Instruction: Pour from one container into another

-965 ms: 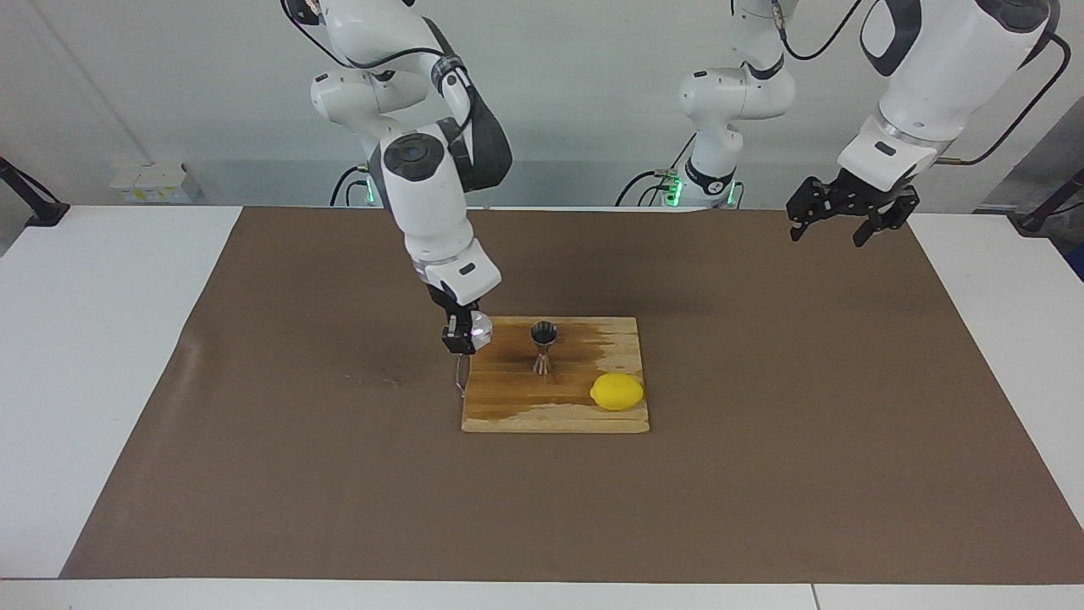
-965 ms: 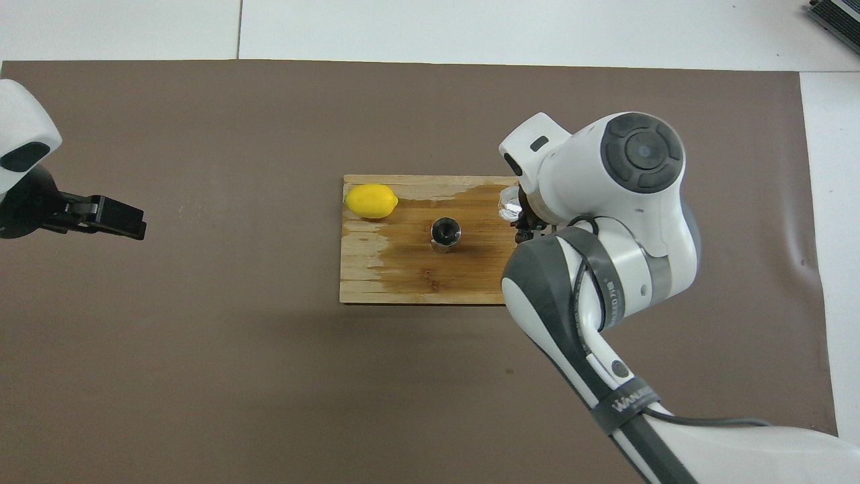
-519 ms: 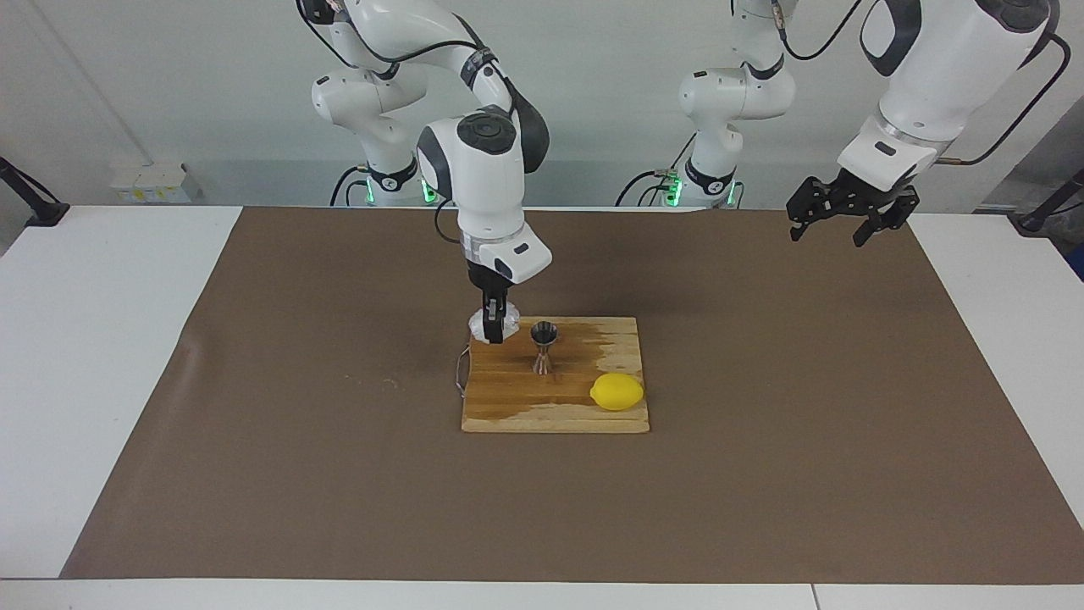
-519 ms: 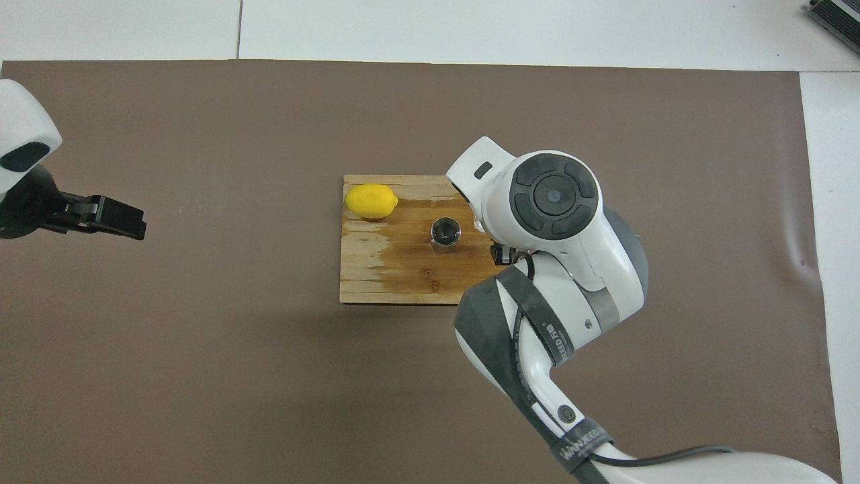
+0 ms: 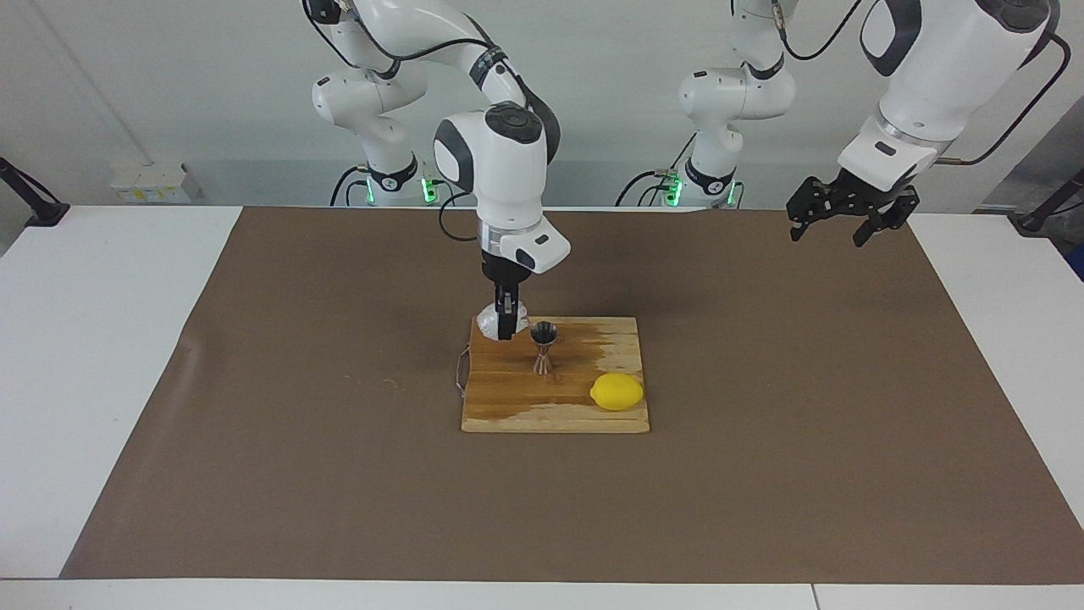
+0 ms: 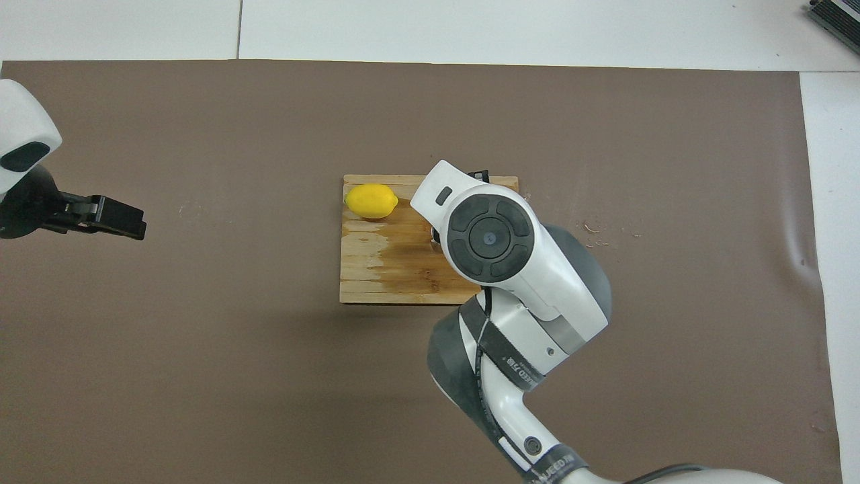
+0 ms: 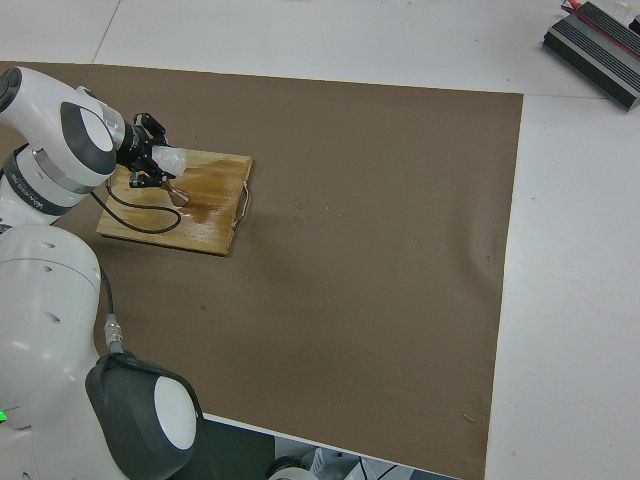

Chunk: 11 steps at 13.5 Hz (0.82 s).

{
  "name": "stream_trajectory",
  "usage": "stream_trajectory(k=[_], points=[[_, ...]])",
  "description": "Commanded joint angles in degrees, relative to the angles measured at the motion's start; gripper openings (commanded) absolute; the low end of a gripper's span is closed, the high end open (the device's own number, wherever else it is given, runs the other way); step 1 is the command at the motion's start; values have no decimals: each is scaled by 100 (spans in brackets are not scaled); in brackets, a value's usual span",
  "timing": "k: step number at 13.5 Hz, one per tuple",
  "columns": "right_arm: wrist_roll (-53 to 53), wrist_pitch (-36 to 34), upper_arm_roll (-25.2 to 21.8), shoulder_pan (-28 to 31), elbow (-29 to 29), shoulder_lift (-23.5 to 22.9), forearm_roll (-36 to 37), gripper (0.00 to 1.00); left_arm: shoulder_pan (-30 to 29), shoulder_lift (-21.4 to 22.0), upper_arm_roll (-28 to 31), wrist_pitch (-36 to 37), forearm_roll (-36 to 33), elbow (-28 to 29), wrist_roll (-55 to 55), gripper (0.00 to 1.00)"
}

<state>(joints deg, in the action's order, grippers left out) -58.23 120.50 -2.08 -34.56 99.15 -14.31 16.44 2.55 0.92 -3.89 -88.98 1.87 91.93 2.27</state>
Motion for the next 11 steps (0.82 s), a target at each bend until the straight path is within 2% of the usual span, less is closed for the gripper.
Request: stream_trajectory(k=[1, 11], points=[[172, 79, 6, -85, 60, -2, 306, 19, -9, 75, 2, 92, -90, 1, -8, 100], [269, 255, 6, -112, 86, -160, 588, 19, -9, 75, 2, 83, -90, 1, -8, 100]])
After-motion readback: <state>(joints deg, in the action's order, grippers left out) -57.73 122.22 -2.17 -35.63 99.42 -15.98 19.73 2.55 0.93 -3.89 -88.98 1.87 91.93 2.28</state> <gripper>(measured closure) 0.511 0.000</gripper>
